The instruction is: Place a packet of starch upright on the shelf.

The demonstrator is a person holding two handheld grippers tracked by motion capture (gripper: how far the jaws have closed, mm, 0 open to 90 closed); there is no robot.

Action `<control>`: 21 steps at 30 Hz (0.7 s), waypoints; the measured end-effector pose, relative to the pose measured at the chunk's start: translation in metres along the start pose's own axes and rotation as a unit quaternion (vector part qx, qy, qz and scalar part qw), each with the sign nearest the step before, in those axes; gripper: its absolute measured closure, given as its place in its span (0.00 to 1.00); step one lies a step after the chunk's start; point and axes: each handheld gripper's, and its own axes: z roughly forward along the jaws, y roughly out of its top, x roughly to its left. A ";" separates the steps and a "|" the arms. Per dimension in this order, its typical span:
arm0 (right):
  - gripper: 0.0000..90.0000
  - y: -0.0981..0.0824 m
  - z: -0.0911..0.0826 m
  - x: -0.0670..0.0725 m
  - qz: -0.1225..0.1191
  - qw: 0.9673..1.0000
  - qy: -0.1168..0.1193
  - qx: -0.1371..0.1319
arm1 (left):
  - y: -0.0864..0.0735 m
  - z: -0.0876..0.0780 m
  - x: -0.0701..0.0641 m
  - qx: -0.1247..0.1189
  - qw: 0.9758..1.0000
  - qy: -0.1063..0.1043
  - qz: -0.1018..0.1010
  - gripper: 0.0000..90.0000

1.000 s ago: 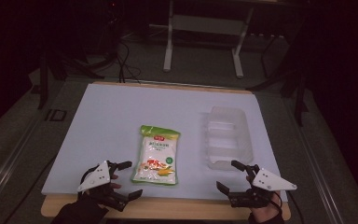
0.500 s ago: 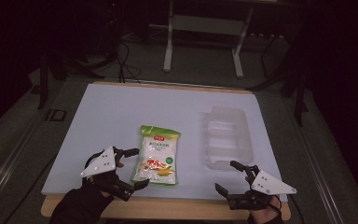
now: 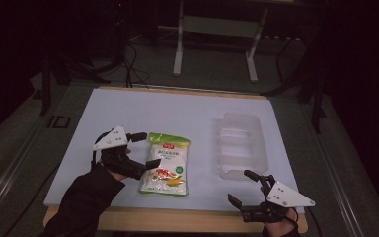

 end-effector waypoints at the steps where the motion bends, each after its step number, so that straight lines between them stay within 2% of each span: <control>1: 0.13 0.000 0.000 0.000 0.001 1.000 0.001 -0.001 | 0.002 0.002 0.004 0.002 1.000 -0.002 -0.006 0.02; 3: 0.13 0.000 0.000 0.000 0.003 1.000 0.001 0.002 | 0.006 0.006 0.012 0.013 1.000 -0.001 -0.013 0.02; 8: 0.13 -0.001 0.000 0.000 0.002 1.000 0.004 0.004 | 0.009 0.018 0.029 0.025 0.999 0.020 -0.016 0.02; 14: 0.13 -0.002 0.002 0.000 0.011 1.000 0.009 0.012 | -0.001 0.033 0.054 0.042 0.997 0.045 -0.055 0.02; 17: 0.13 -0.003 0.003 0.000 0.012 1.000 0.011 0.014 | -0.009 0.042 0.065 0.062 0.994 0.061 -0.073 0.02; 18: 0.13 -0.003 0.003 0.000 0.012 1.000 0.011 0.014 | -0.011 0.046 0.068 0.072 0.992 0.067 -0.081 0.02; 19: 0.13 -0.003 0.004 0.001 0.011 1.000 0.012 0.016 | -0.018 0.051 0.075 0.086 0.988 0.084 -0.095 0.05; 20: 0.13 -0.003 0.004 0.001 0.011 1.000 0.012 0.016 | -0.018 0.051 0.075 0.086 0.988 0.084 -0.095 0.05; 21: 0.13 -0.003 0.004 0.001 0.012 1.000 0.013 0.017 | -0.021 0.053 0.078 0.090 0.987 0.086 -0.101 0.05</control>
